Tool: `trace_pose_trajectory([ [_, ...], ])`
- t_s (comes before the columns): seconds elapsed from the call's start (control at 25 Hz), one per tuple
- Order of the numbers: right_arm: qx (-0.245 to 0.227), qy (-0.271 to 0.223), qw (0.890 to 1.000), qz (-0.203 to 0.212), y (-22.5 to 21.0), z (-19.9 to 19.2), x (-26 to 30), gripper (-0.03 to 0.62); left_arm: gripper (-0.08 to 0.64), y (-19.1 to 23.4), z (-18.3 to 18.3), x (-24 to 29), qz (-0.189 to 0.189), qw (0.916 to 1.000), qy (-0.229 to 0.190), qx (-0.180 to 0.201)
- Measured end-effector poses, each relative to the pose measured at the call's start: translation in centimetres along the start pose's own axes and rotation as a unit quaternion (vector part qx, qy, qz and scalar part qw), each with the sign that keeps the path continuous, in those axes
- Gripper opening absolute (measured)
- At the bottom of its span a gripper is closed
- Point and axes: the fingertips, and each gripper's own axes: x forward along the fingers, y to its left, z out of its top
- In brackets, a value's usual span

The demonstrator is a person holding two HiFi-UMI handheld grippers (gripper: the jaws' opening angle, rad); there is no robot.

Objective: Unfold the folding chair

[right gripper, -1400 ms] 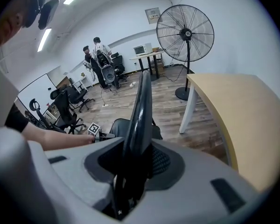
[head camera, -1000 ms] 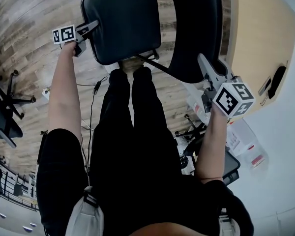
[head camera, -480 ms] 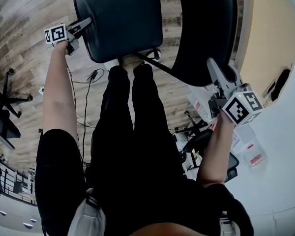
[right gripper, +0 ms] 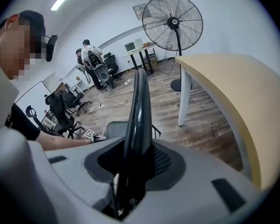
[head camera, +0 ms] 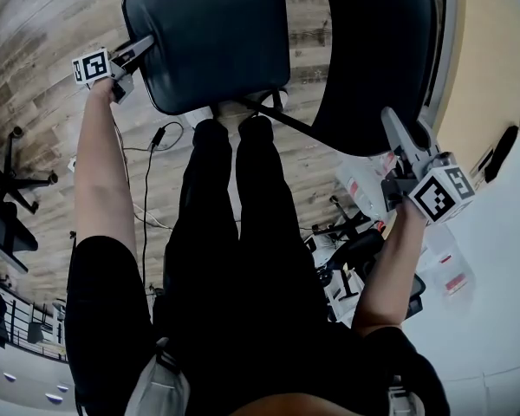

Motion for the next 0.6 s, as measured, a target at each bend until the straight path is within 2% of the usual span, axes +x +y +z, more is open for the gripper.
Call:
trace_pose_trajectory([
  [0.2, 0.002, 0.011, 1.000, 0.003, -1.2, -0.5, 0.9, 0.118, 0.255, 2.0, 0.6, -0.2, 0.019, 0.9989, 0.003, 0.042],
  [0.36, 0.013, 0.013, 1.000, 0.016, -1.5, -0.9, 1.7, 0.118, 0.258, 3.5, 0.1, -0.8, 0.016, 0.9998, -0.005, 0.006],
  [0.6, 0.012, 0.007, 0.999, 0.033, -1.0, -0.7, 2.2, 0.118, 0.273, 3.7, 0.8, -1.2, 0.004, 0.9999, -0.014, 0.008],
])
